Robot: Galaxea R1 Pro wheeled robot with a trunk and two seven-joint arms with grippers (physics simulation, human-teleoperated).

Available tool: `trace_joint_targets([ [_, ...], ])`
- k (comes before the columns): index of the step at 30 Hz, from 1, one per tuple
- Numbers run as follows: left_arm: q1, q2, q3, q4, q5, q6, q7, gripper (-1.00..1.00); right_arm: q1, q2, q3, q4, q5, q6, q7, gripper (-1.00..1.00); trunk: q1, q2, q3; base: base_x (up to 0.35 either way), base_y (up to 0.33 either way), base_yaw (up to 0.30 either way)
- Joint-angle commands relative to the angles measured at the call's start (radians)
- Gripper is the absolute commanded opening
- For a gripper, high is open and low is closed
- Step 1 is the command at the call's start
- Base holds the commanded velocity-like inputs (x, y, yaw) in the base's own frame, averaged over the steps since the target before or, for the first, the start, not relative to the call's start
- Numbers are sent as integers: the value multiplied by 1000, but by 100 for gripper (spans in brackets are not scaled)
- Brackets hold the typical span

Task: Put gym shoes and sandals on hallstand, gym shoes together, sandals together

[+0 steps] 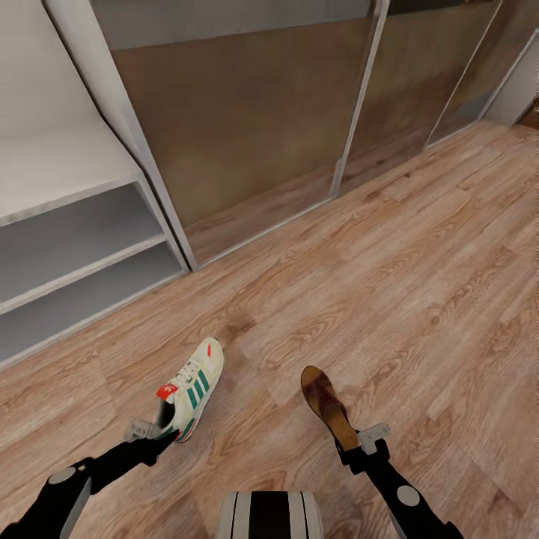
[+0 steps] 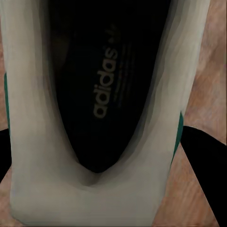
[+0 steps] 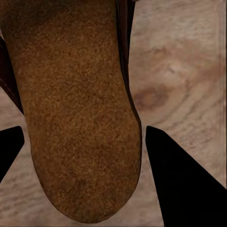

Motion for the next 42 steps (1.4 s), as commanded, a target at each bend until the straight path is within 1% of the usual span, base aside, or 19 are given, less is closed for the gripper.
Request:
trace_joint_targets([
  [1, 9, 0, 3, 0, -1, -13, 11, -100, 0, 0, -2, 1, 2, -3, 5, -100, -1, 0, 5, 0, 0, -109],
  [2, 24, 0, 3, 1, 0, -38, 43, -100, 0, -1, -2, 1, 2, -3, 4, -100, -1, 0, 10, 0, 0, -112],
  [3, 31, 0, 3, 2, 1, -49, 59, -100, 1, -2, -3, 2, 2, -3, 4, -100, -1, 1, 16, 0, 0, -112],
  [5, 59, -2, 3, 11, 2, -88, 123, -100, 1, -15, -3, 3, 1, -3, 3, -100, -2, 1, 27, 0, 0, -113],
  [8, 78, -6, 3, 33, 5, -116, 183, -100, 3, -30, -7, 4, 0, -4, 2, -100, -4, 2, 43, 0, 0, -114],
  [9, 83, -8, 4, 50, 5, -132, 210, -100, 4, -35, -15, 4, -1, -5, 1, -100, -4, 2, 48, 0, 0, -113],
  [10, 85, -8, 4, 60, 6, -142, 223, -100, 4, -37, -21, 4, -1, -6, 1, -100, -5, 2, 53, 0, 0, -113],
  [12, 89, -10, 5, 94, 7, -179, 262, -100, 8, -40, -45, 4, -2, -14, 1, -100, -6, 3, 64, 0, 0, -112],
  [14, 91, -12, 6, 152, 10, -236, 322, -100, 26, -40, -87, 7, -3, -39, 1, -100, -6, 3, 75, 0, 0, -109],
  [16, 92, -13, 6, 184, 15, -263, 358, -100, 47, -39, -114, 13, -4, -65, 1, -100, -7, 4, 86, 0, 0, -107],
  [18, 93, -15, 5, 247, 38, -318, 428, -100, 68, -38, -132, 21, -5, -96, 1, -100, -8, 4, 97, 0, 0, -106],
  [20, 93, -16, 5, 289, 56, -358, 468, -100, 85, -38, -143, 27, -6, -125, 1, -100, -9, 5, 107, 0, 0, -105],
  [22, 94, -17, 5, 327, 70, -395, 495, -100, 104, -39, -153, 30, -11, -146, 1, -100, -10, 5, 118, 0, 0, -105],
  [26, 106, -17, 5, 382, 84, -448, 530, -100, 148, -39, -166, 31, -16, -163, 2, -100, -12, 6, 140, 0, 0, -104],
  [28, 124, -18, 5, 401, 87, -484, 560, -100, 171, -38, -170, 32, -17, -168, 2, -100, -13, 6, 151, 0, 0, -100],
  [29, 137, -18, 5, 407, 88, -508, 593, -100, 179, -37, -170, 33, -18, -169, 2, -100, -13, 7, 156, 0, 0, -99],
  [30, 141, -18, 5, 408, 89, -517, 611, -100, 181, -36, -171, 33, -18, -169, 2, -100, -14, 7, 161, 0, 0, -98],
  [34, 148, -20, 3, 414, 90, -530, 664, -100, 185, -34, -172, 34, -19, -170, 2, -100, -15, 8, 183, 0, 0, -94],
  [42, 149, -21, 3, 418, 89, -532, 670, -100, 185, -32, -173, 55, -20, -170, 2, -100, -19, 10, 226, 0, 0, -89],
])
